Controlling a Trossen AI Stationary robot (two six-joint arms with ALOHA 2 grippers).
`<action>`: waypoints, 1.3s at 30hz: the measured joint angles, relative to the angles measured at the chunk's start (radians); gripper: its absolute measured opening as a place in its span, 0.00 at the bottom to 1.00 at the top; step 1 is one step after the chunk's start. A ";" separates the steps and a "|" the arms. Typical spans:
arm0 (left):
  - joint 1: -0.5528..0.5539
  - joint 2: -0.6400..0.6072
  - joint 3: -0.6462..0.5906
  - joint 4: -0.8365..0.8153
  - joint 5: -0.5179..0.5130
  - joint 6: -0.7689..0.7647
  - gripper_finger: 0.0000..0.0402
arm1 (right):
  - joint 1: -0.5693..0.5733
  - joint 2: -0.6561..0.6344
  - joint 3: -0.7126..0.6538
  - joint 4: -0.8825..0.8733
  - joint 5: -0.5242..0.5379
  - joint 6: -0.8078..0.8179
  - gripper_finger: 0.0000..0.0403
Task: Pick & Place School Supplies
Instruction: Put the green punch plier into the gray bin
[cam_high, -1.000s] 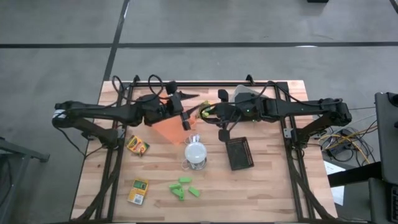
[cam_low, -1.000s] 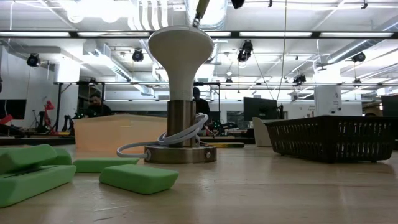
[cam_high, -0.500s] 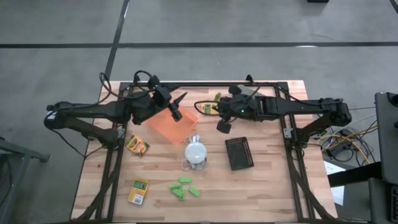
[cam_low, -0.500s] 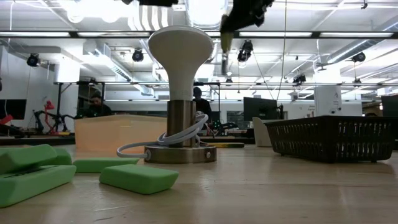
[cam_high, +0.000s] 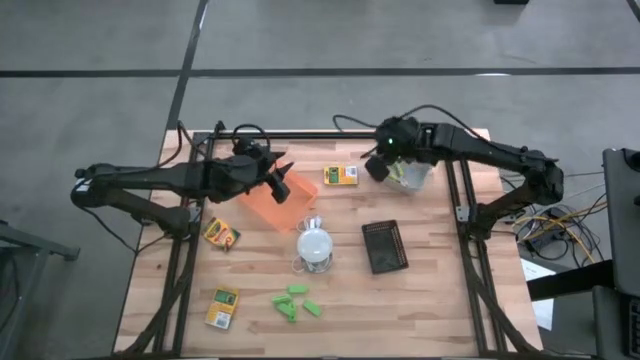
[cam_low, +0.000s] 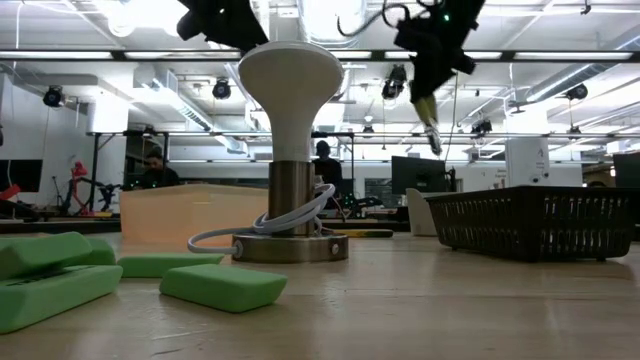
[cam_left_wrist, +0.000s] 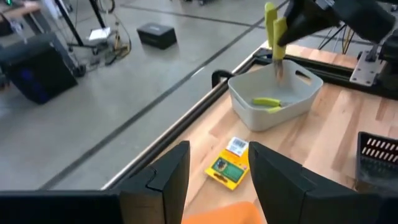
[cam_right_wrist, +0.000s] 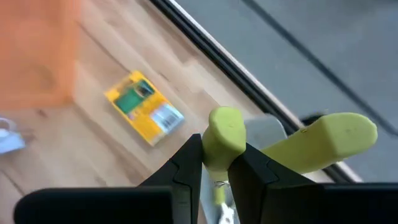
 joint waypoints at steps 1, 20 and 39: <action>0.000 0.000 0.000 -0.010 0.000 -0.008 0.42 | -0.025 0.000 0.000 -0.009 -0.029 0.001 0.15; -0.001 0.000 -0.127 -0.009 0.013 -0.210 0.42 | -0.292 0.116 -0.032 -0.129 -0.252 0.090 0.15; -0.001 0.000 -0.131 0.010 0.012 -0.204 0.42 | -0.292 0.425 -0.044 -0.146 -0.391 -0.019 0.15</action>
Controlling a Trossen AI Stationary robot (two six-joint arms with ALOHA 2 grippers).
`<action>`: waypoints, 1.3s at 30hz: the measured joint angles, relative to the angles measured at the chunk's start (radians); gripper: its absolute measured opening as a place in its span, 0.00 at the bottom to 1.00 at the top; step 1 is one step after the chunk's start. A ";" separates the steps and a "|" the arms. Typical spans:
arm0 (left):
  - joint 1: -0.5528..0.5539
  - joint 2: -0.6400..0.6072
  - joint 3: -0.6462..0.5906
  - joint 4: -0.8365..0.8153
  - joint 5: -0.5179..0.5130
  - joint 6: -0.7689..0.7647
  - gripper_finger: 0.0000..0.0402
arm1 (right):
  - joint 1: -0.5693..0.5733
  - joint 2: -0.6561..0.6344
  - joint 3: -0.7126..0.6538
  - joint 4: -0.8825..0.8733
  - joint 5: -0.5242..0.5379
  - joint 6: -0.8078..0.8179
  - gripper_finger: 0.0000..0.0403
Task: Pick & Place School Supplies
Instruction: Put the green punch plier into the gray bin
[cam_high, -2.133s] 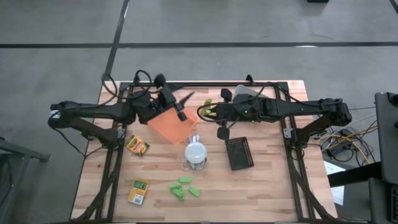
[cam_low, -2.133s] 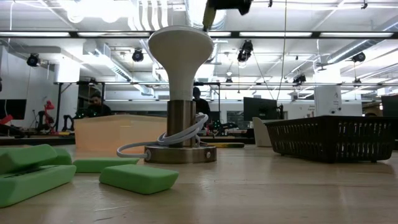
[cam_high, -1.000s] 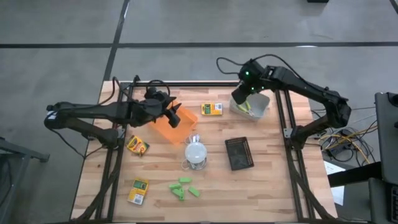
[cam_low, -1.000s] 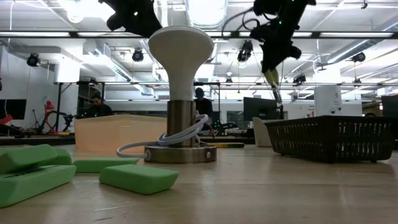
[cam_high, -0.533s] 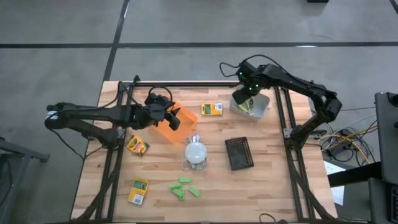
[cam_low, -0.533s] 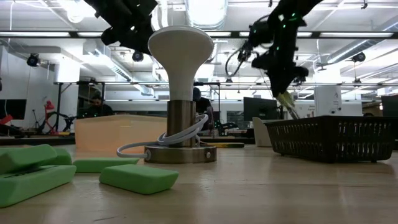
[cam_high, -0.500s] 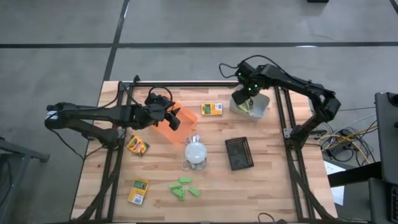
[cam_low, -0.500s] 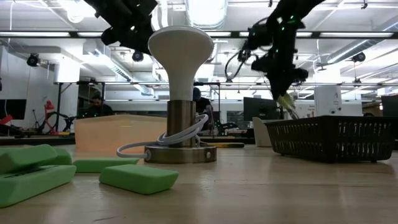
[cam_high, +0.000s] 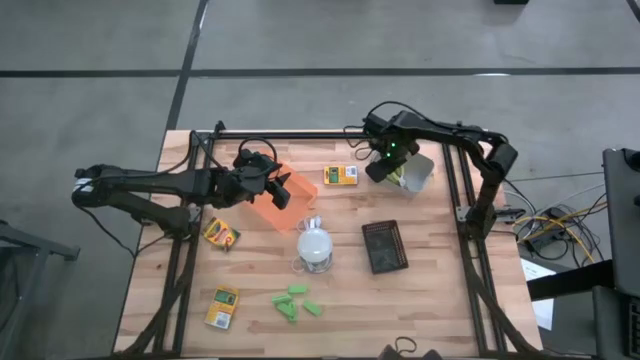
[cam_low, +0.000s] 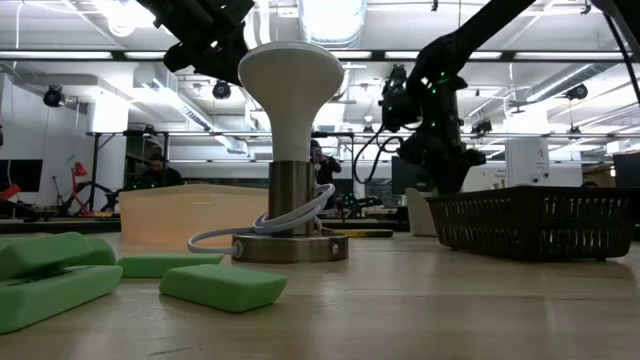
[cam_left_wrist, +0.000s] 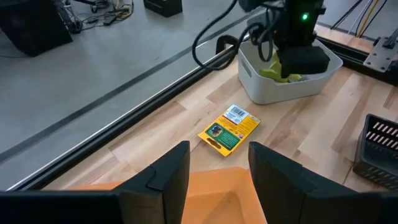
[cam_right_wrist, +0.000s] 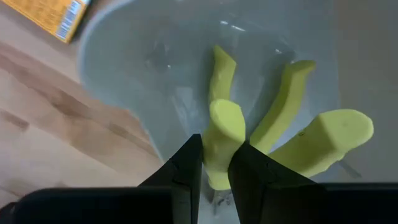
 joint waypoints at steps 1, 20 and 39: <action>0.000 0.000 0.000 0.000 0.000 0.000 0.42 | 0.000 0.005 0.000 0.000 0.000 -0.006 0.15; 0.001 0.000 0.000 0.001 -0.001 0.023 0.42 | 0.002 0.005 -0.001 0.011 0.008 -0.014 0.15; 0.000 0.000 0.000 0.001 -0.001 0.023 0.42 | 0.002 0.004 -0.001 0.015 0.006 -0.052 0.15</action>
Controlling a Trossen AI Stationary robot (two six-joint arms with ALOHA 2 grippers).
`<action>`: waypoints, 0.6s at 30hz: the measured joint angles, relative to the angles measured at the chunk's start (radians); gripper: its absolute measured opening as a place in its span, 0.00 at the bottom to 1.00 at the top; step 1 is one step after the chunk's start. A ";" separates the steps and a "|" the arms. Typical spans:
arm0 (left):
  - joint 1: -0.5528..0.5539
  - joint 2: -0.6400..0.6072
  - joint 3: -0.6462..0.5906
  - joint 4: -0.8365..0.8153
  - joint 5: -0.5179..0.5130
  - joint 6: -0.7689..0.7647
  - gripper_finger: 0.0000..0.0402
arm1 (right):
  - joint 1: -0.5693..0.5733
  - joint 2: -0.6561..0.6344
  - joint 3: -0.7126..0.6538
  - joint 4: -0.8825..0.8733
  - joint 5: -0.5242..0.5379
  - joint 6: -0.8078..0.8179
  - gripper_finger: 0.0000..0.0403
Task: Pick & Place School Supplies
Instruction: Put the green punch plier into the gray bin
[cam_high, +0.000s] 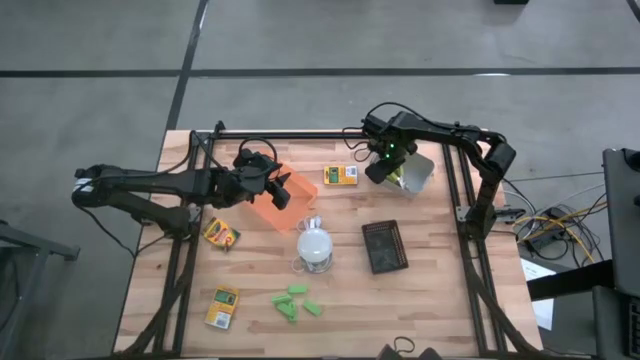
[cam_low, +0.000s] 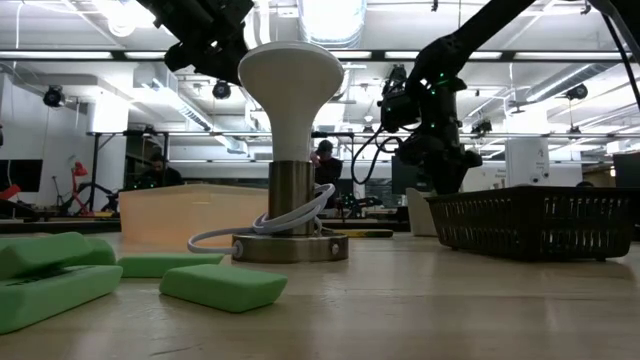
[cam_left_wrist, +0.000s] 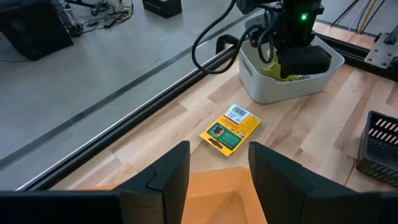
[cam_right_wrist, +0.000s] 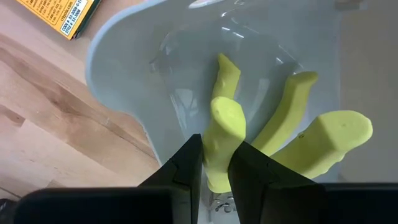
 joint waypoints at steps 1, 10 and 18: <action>0.000 0.000 0.000 0.000 0.000 0.000 0.42 | 0.000 -0.001 -0.001 0.002 0.002 -0.002 0.15; -0.001 0.000 0.000 0.000 0.000 0.000 0.42 | 0.000 -0.001 -0.007 0.018 0.026 -0.011 0.15; -0.001 0.000 0.000 0.000 0.000 0.001 0.42 | 0.000 -0.001 -0.007 0.021 0.029 -0.026 0.18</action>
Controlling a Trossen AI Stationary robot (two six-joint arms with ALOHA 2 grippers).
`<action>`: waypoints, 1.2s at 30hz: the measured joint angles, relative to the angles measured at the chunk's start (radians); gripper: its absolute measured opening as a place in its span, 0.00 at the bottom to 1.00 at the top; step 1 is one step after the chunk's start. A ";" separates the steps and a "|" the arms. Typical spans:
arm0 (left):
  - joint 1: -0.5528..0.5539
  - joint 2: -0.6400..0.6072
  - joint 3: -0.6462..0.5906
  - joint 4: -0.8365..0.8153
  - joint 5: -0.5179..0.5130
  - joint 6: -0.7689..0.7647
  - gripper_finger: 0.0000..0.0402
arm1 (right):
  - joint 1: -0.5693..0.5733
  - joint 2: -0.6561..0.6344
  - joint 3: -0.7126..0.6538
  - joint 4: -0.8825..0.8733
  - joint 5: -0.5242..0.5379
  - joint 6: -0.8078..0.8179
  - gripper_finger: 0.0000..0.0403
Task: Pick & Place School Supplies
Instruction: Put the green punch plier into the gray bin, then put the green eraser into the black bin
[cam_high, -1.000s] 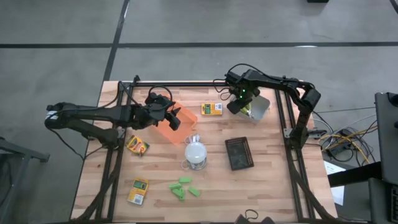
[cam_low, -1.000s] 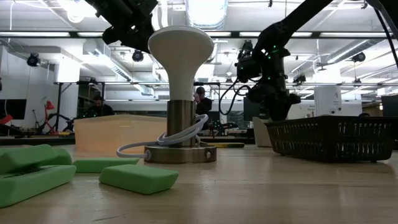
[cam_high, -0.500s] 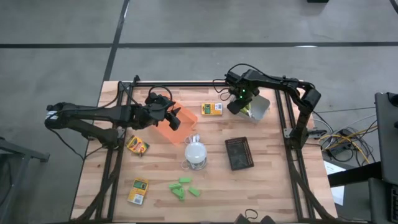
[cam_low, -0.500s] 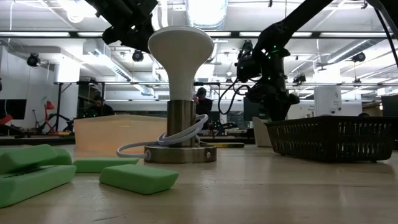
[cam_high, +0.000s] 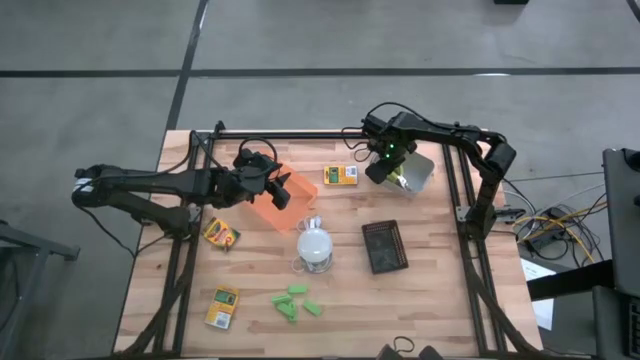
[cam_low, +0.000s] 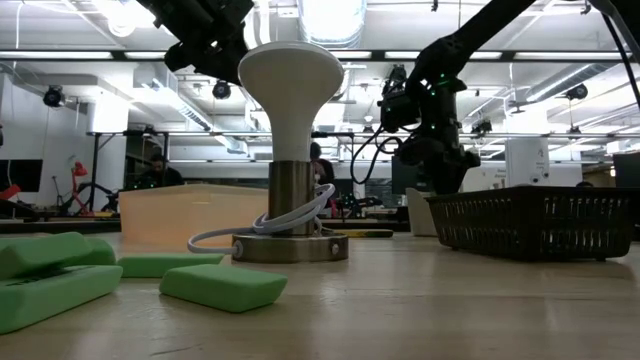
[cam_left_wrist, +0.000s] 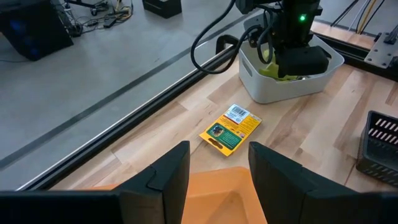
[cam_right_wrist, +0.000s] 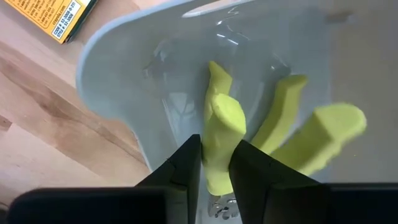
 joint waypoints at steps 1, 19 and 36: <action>0.000 0.000 0.000 0.000 0.000 0.000 0.42 | 0.000 0.000 0.000 0.000 0.000 0.000 0.20; 0.000 0.000 0.000 0.000 0.000 0.000 0.42 | 0.000 0.000 0.000 0.007 0.000 0.010 0.44; 0.001 0.000 0.000 0.008 -0.002 0.004 0.42 | 0.000 0.000 0.010 0.014 -0.002 -0.098 0.36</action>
